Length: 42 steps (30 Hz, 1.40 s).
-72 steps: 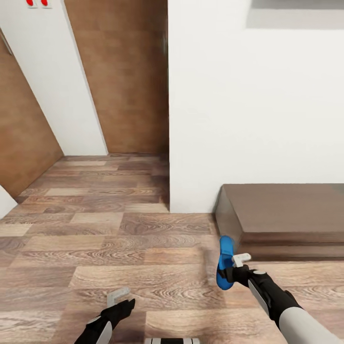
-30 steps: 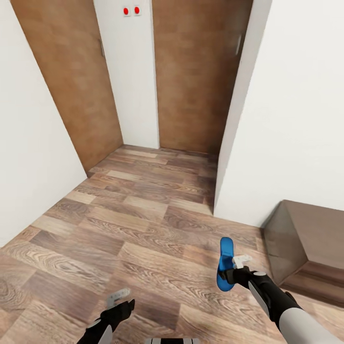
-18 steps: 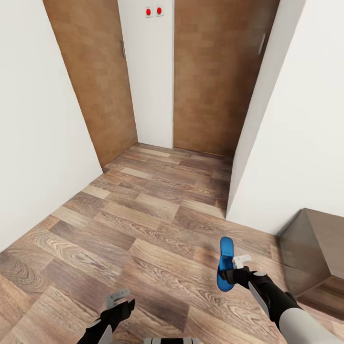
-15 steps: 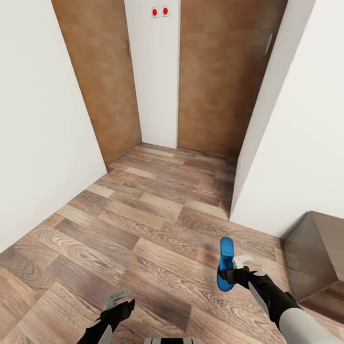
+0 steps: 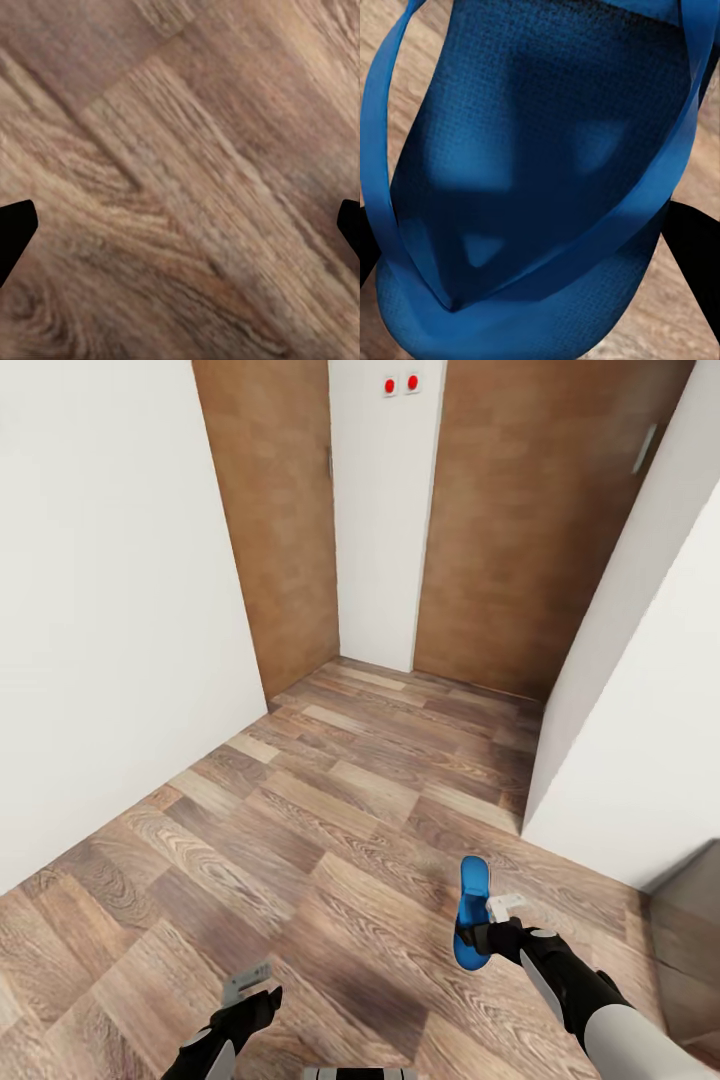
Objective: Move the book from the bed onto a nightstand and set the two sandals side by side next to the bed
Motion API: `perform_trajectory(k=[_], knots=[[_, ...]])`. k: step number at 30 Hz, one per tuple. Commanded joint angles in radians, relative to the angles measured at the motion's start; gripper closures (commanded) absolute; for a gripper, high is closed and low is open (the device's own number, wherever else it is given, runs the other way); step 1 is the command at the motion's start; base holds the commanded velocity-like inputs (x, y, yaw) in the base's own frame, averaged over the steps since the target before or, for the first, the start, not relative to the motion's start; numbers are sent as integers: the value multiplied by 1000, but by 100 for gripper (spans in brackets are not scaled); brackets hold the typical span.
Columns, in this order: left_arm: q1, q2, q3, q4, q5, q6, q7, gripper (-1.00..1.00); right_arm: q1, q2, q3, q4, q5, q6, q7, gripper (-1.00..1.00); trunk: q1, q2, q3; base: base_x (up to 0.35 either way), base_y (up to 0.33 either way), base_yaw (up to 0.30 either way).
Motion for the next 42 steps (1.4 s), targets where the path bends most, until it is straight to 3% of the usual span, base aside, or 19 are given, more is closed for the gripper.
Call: perform_trajectory(k=[1,20,42], knots=[[0,0,0,0,0,0,0,-100,0,0,0,0,-1,0,0,100,0,0,0,0,0,282],[0,0,0,0,0,0,0,-100,0,0,0,0,-1,0,0,100,0,0,1,0,0,281],[0,0,0,0,1,0,-2,-100,0,0,0,0,-1,0,1,100,0,0,25,0,0,211]])
